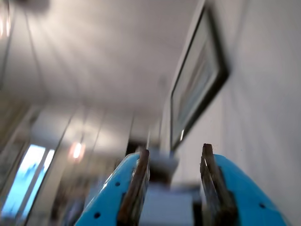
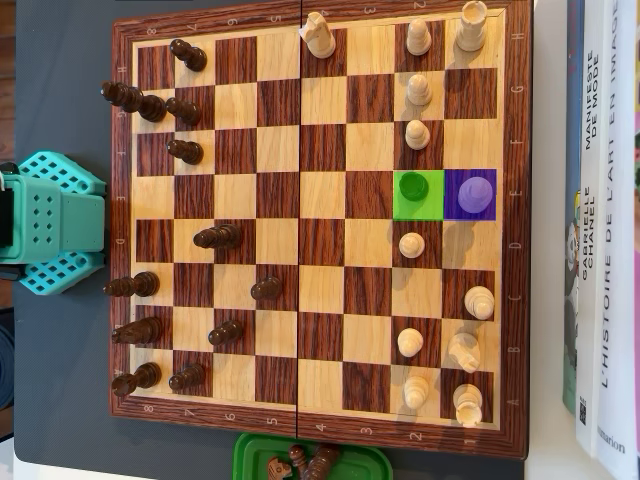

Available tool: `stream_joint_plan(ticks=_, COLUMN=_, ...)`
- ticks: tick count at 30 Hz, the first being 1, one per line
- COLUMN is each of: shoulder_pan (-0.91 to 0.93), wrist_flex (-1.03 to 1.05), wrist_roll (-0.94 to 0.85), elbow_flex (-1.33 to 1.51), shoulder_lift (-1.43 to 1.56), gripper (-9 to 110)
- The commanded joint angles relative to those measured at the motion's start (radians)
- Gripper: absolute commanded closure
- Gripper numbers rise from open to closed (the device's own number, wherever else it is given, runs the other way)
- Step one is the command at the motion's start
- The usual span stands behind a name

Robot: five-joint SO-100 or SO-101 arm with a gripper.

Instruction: Play chess

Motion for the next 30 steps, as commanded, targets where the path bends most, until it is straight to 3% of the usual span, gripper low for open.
stream_joint_plan(ticks=1, shoulder_pan=-0.014, wrist_flex=0.212, wrist_roll=-0.005, elbow_flex=-0.023, shoulder_lift=-0.005, gripper=85)
stream_joint_plan(ticks=12, shoulder_pan=-0.041, wrist_flex=0.919, wrist_roll=-0.083, elbow_flex=-0.215, shoulder_lift=-0.005, gripper=85)
stream_joint_plan(ticks=20, shoulder_pan=-0.041, wrist_flex=1.706, wrist_roll=-0.083, elbow_flex=-0.528, shoulder_lift=-0.006, gripper=85)
stream_joint_plan(ticks=24, shoulder_pan=0.014, wrist_flex=1.868, wrist_roll=-0.074, elbow_flex=-0.568, shoulder_lift=-0.008, gripper=85)
stream_joint_plan(ticks=30, shoulder_pan=0.017, wrist_flex=1.887, wrist_roll=-0.074, elbow_flex=-0.646, shoulder_lift=-0.221, gripper=85)
